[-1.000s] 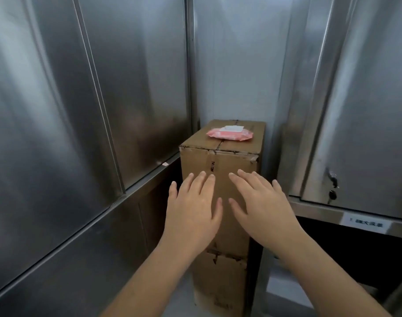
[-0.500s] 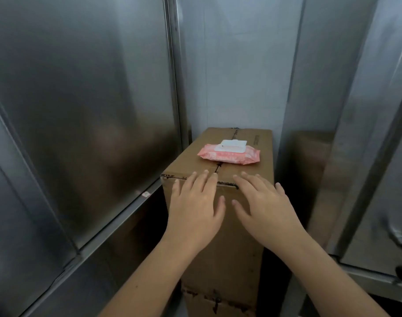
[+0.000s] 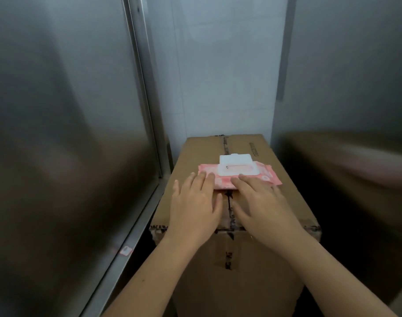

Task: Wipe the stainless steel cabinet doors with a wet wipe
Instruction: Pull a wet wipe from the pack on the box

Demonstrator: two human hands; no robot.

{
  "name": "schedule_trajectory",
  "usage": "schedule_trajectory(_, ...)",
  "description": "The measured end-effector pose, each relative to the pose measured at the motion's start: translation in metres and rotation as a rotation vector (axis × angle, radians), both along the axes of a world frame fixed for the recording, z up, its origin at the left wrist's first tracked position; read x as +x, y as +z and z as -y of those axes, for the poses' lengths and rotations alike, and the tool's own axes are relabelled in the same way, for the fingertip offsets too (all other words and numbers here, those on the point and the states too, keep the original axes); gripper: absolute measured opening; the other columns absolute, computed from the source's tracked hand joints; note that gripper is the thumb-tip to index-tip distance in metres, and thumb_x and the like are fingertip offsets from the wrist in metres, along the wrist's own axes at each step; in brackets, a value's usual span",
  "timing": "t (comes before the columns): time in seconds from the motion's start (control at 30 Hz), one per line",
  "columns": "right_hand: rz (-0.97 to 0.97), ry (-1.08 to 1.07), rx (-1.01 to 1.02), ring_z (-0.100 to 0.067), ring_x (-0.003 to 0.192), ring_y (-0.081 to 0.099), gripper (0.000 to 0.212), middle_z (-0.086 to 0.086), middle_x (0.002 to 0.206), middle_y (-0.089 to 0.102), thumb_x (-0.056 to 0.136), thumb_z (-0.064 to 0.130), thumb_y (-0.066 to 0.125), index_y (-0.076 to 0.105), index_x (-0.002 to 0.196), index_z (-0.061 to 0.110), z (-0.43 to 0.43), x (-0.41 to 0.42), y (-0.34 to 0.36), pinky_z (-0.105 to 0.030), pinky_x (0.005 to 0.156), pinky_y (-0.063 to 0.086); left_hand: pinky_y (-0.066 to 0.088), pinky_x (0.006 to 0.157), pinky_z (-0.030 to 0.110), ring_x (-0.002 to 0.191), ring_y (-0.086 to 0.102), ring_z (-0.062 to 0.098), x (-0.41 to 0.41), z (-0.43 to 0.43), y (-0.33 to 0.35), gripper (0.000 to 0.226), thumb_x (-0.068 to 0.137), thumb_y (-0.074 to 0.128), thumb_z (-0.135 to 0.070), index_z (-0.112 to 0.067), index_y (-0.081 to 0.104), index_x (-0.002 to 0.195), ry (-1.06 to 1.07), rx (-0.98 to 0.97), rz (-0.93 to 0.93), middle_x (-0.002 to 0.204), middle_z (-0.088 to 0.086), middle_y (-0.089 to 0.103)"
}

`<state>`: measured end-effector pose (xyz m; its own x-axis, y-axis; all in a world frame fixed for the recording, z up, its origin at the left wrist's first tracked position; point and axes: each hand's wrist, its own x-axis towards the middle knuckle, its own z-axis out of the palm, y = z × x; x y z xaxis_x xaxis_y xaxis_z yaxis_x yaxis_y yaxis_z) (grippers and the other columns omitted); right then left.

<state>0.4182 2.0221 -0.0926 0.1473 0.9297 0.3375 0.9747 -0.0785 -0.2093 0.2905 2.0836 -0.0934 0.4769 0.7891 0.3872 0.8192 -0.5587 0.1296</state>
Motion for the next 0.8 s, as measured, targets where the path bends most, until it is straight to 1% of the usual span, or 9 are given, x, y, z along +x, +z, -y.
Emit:
schedule_trajectory(0.13, -0.005, -0.065, -0.026, -0.009, 0.140, 0.019, 0.051, 0.010, 0.154, 0.023, 0.099, 0.040, 0.036, 0.022, 0.148, 0.032, -0.018, 0.006, -0.004, -0.033, 0.114, 0.014, 0.003, 0.116, 0.040, 0.144, 0.012, 0.012, 0.009, -0.029, 0.000, 0.052, 0.101, 0.028, -0.042, -0.026, 0.020, 0.150, -0.073, -0.013, -0.005, 0.156, -0.007, 0.021)
schedule_trajectory(0.23, -0.012, -0.089, -0.045, -0.010, 0.141, 0.018, 0.051, 0.010, 0.154, 0.023, 0.099, 0.040, 0.035, 0.021, 0.148, 0.032, -0.032, 0.011, -0.004, -0.035, 0.115, 0.012, 0.004, 0.116, 0.039, 0.143, 0.013, 0.011, 0.015, -0.045, -0.001, 0.052, 0.101, 0.029, -0.040, -0.026, 0.021, 0.150, -0.112, -0.005, 0.000, 0.156, -0.007, 0.021)
schedule_trajectory(0.33, -0.020, -0.073, -0.047, -0.009, 0.141, 0.017, 0.051, 0.011, 0.154, 0.024, 0.099, 0.041, 0.033, 0.022, 0.148, 0.032, -0.049, 0.016, -0.004, -0.038, 0.115, 0.013, 0.005, 0.116, 0.039, 0.143, 0.014, 0.012, 0.019, -0.061, -0.003, 0.052, 0.100, 0.031, -0.040, -0.027, 0.021, 0.150, -0.123, 0.007, 0.004, 0.156, -0.008, 0.022)
schedule_trajectory(0.53, -0.040, -0.026, -0.062, -0.008, 0.139, 0.020, 0.051, 0.011, 0.154, 0.025, 0.098, 0.040, 0.037, 0.025, 0.147, 0.033, -0.073, 0.031, -0.006, -0.037, 0.116, 0.019, 0.003, 0.116, 0.037, 0.143, 0.012, 0.010, 0.027, -0.082, -0.007, 0.052, 0.100, 0.031, -0.039, -0.029, 0.021, 0.149, -0.130, -0.019, 0.004, 0.156, -0.010, 0.020)
schedule_trajectory(0.7, -0.003, 0.003, -0.091, -0.010, 0.140, 0.018, 0.051, 0.008, 0.155, 0.022, 0.099, 0.042, 0.034, 0.023, 0.147, 0.032, -0.081, 0.038, -0.009, -0.035, 0.114, 0.017, 0.001, 0.116, 0.036, 0.143, 0.010, 0.008, 0.031, -0.088, -0.015, 0.053, 0.100, 0.028, -0.043, -0.031, 0.016, 0.150, -0.149, -0.052, -0.015, 0.156, -0.012, 0.017)
schedule_trajectory(0.73, 0.013, 0.009, -0.094, -0.011, 0.140, 0.018, 0.051, 0.008, 0.155, 0.022, 0.099, 0.043, 0.033, 0.024, 0.147, 0.032, -0.081, 0.039, -0.009, -0.035, 0.113, 0.017, 0.002, 0.116, 0.036, 0.143, 0.012, 0.008, 0.032, -0.089, -0.017, 0.052, 0.100, 0.029, -0.042, -0.030, 0.018, 0.150, -0.151, -0.054, -0.017, 0.156, -0.012, 0.019)
schedule_trajectory(0.77, 0.034, 0.013, -0.098, -0.012, 0.140, 0.018, 0.050, 0.007, 0.154, 0.022, 0.099, 0.043, 0.032, 0.024, 0.147, 0.031, -0.082, 0.040, -0.010, -0.035, 0.112, 0.017, 0.006, 0.116, 0.038, 0.142, 0.017, 0.010, 0.033, -0.089, -0.019, 0.051, 0.100, 0.031, -0.041, -0.028, 0.024, 0.149, -0.151, -0.050, -0.012, 0.154, -0.010, 0.025)
schedule_trajectory(0.8, 0.054, 0.014, -0.104, -0.013, 0.140, 0.018, 0.050, 0.006, 0.154, 0.022, 0.099, 0.044, 0.031, 0.024, 0.147, 0.031, -0.083, 0.040, -0.011, -0.036, 0.111, 0.017, 0.016, 0.114, 0.041, 0.138, 0.029, 0.012, 0.033, -0.089, -0.020, 0.049, 0.098, 0.033, -0.040, -0.025, 0.035, 0.145, -0.158, -0.034, -0.002, 0.150, -0.007, 0.036)
